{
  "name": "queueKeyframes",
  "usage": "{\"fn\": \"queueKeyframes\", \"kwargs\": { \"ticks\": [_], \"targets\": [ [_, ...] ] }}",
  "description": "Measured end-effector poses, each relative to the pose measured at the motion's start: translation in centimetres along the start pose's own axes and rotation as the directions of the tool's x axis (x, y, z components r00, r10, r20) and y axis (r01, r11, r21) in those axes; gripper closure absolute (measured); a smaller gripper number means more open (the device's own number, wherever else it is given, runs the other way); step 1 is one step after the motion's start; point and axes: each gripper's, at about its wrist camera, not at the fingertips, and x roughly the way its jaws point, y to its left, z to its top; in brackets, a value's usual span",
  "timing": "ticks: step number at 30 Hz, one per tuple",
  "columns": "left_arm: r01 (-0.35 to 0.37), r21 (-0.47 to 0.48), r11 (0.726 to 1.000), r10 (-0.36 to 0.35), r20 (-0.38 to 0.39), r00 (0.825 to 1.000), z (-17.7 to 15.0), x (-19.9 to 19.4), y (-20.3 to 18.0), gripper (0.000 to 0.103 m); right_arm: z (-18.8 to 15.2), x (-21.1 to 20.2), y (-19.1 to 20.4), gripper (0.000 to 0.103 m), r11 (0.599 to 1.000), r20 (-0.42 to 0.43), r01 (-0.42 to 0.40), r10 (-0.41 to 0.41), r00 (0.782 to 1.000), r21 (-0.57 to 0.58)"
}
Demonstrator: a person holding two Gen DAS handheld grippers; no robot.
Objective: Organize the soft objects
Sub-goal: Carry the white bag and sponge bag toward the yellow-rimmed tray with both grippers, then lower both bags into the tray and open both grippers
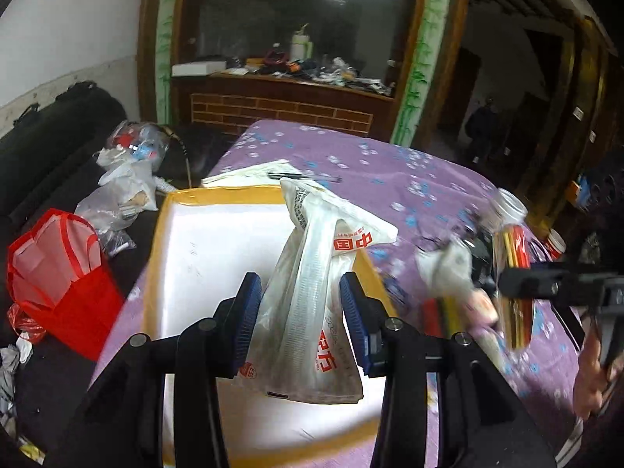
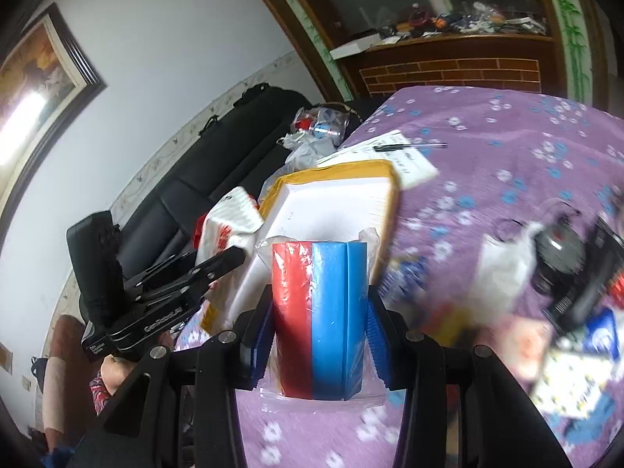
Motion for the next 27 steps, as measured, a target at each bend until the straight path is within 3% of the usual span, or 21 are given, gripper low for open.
{"fn": "queueKeyframes", "kwargs": {
  "ticks": [7, 14, 22, 25, 27],
  "targets": [
    [-0.059, -0.107, 0.993, 0.05, -0.079, 0.996, 2.3, 5.6, 4.5, 0.062, 6.1, 8.3, 1.6, 0.06, 0.998, -0.051, 0.045, -0.043, 0.998, 0.041],
    [-0.076, -0.191, 0.979, 0.045, -0.163, 0.986, 2.6, 9.9, 6.8, 0.062, 9.3, 16.4, -0.7, 0.059, 0.985, -0.116, 0.158, -0.148, 0.982, 0.076],
    [-0.082, -0.198, 0.977, 0.04, -0.208, 0.977, 2.0, 12.3, 6.8, 0.062, 10.5, 20.7, -3.0, 0.058, 0.973, -0.147, 0.207, -0.191, 0.97, 0.102],
    [-0.105, -0.188, 0.977, 0.066, -0.203, 0.977, 1.9, 12.6, 6.8, 0.058, 10.7, 21.3, -3.3, 0.056, 0.973, -0.145, 0.209, -0.194, 0.97, 0.101],
    [-0.104, -0.186, 0.977, 0.067, -0.192, 0.979, 1.9, 12.7, 6.9, 0.048, 10.8, 21.4, -3.4, 0.053, 0.971, -0.141, 0.218, -0.203, 0.969, 0.101]
  ]
}}
